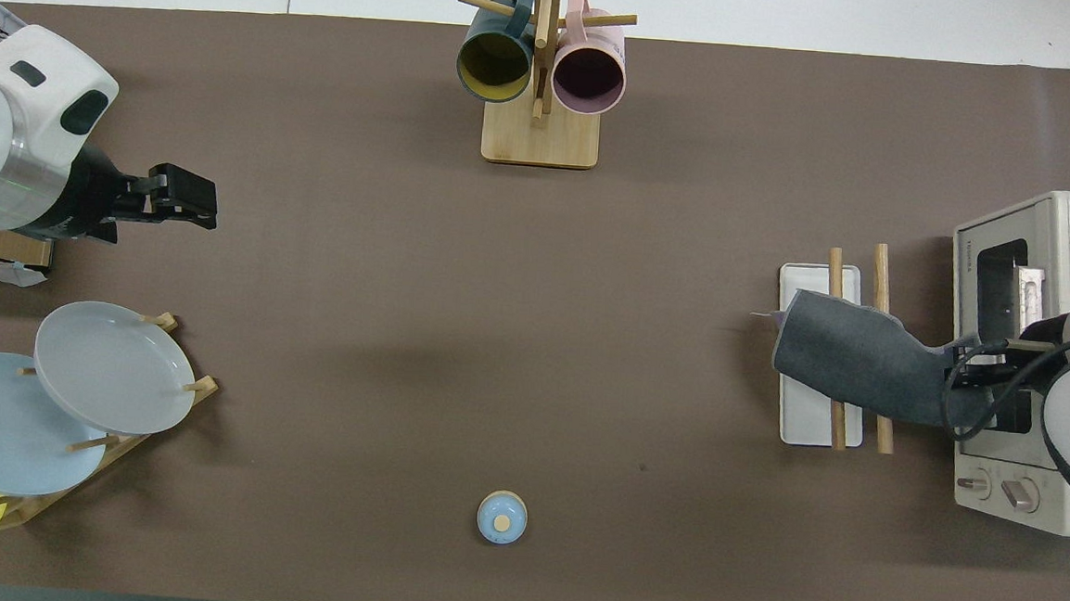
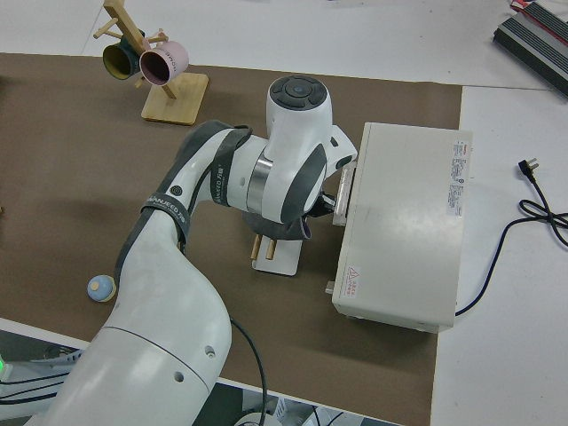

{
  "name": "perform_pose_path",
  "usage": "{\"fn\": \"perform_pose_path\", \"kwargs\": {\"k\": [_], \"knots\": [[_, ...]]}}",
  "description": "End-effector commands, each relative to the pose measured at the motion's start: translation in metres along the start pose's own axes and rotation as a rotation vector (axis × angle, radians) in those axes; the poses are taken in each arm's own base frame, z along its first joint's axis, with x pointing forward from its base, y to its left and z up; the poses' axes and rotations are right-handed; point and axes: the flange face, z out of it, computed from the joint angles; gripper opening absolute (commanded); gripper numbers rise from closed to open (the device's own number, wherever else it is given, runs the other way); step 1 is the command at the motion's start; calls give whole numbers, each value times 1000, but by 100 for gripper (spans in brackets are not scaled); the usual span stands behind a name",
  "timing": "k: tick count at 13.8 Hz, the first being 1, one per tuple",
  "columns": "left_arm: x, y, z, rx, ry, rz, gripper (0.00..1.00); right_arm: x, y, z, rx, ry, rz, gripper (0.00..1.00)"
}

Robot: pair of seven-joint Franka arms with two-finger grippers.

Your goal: Fold towel and hang on rack

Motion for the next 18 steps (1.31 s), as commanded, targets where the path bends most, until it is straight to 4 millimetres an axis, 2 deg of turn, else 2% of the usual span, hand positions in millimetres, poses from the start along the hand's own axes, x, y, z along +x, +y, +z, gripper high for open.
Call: {"fn": "perform_pose_path", "kwargs": {"k": [1, 2, 3, 4, 6, 7, 8, 9, 12, 18], "knots": [[-5, -7, -15, 35, -47, 103, 100, -10, 8, 3, -18, 8, -21, 0], [-9, -7, -16, 39, -68, 130, 100, -10, 9, 3, -18, 8, -20, 4], [-13, -5, -13, 44, -99, 160, 100, -10, 9, 2, -18, 9, -20, 13], [-16, -3, -13, 46, -113, 183, 100, -9, 8, 3, -18, 8, -20, 27], [-16, -1, -12, 44, -111, 190, 100, -9, 8, 2, -18, 9, -21, 43], [-15, -1, -12, 41, -103, 188, 100, -8, 8, 2, -18, 11, -22, 55], [-14, 0, -13, 38, -95, 185, 100, -7, 8, 2, -18, 9, -23, 83], [-12, -1, -14, 35, -77, 179, 100, -6, 8, -1, -18, 14, -30, 100], [-9, -1, -16, 34, -64, 186, 100, -4, 9, -6, -18, 17, -43, 100], [-5, -3, -22, 25, -14, 188, 100, 13, -14, -96, -79, -1, -105, 100]]}}
